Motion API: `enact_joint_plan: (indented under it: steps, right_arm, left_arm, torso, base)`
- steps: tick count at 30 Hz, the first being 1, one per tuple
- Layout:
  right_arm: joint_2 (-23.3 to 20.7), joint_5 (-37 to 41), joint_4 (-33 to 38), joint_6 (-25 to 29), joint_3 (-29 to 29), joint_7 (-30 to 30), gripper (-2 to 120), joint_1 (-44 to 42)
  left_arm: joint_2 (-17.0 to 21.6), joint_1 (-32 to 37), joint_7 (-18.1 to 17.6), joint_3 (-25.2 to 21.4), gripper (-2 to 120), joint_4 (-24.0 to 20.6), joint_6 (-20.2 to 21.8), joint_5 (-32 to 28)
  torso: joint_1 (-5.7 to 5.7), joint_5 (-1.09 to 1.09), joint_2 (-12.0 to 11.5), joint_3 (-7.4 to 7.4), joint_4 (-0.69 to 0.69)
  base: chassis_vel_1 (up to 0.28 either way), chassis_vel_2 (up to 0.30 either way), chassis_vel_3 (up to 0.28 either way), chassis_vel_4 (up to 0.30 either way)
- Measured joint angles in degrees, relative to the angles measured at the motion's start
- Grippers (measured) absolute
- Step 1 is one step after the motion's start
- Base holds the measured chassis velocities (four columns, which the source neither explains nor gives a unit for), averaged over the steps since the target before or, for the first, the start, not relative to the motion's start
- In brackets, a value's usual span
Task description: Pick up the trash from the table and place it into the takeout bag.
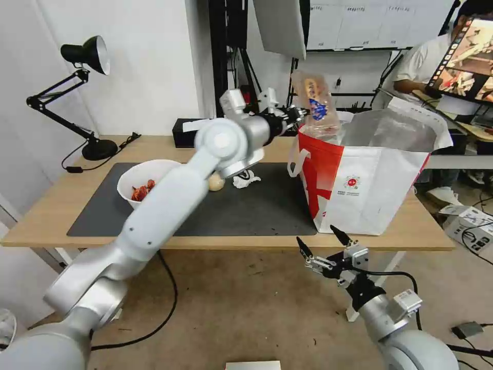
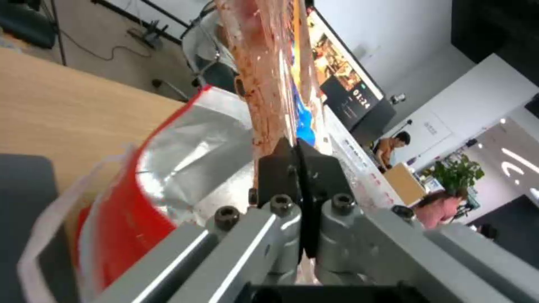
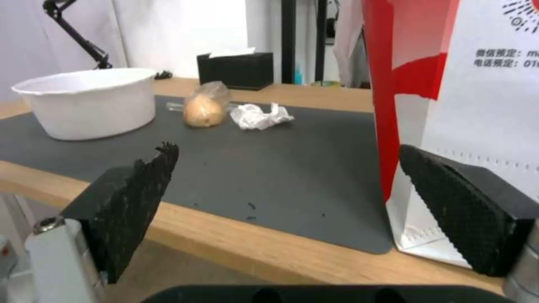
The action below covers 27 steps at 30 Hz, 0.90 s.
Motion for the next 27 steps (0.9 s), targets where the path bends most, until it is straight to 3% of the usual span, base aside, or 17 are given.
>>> enact_joint_plan:
  steps: [5,11,17,27]
  right_arm:
    - [0.0,-0.41,-0.12,-0.02,-0.52,-0.01,100,-0.01]
    - [-0.02,-0.64,-0.23,-0.03,-0.85,-0.02,100,0.0]
    - [-0.03,-0.68,-0.18,-0.01,-0.86,-0.02,100,-0.24]
    - [0.32,-0.89,0.02,0.15,-0.96,-0.02,100,-0.73]
  left_arm:
    - [-2.58,-1.71,-0.03,1.45,0,2.61,-1.61,2.18]
    - [-4.88,-2.87,0.16,5.66,0,4.76,-4.54,9.44]
    - [-3.76,-2.44,2.49,9.22,0,5.0,-5.62,15.51]
    - [-3.04,-2.35,3.8,11.59,0,4.36,-5.73,16.69]
  torso:
    - [0.0,0.0,0.0,0.0,0.0]
    - [0.0,0.0,0.0,0.0,0.0]
    - [0.0,-0.01,0.0,0.0,0.0]
    - [0.0,-0.01,0.0,0.0,0.0]
  base:
    - [0.0,0.0,0.0,0.0]
    - [0.0,0.0,0.0,0.0]
    - [0.0,0.0,0.0,0.0]
    - [0.0,0.0,0.0,0.0]
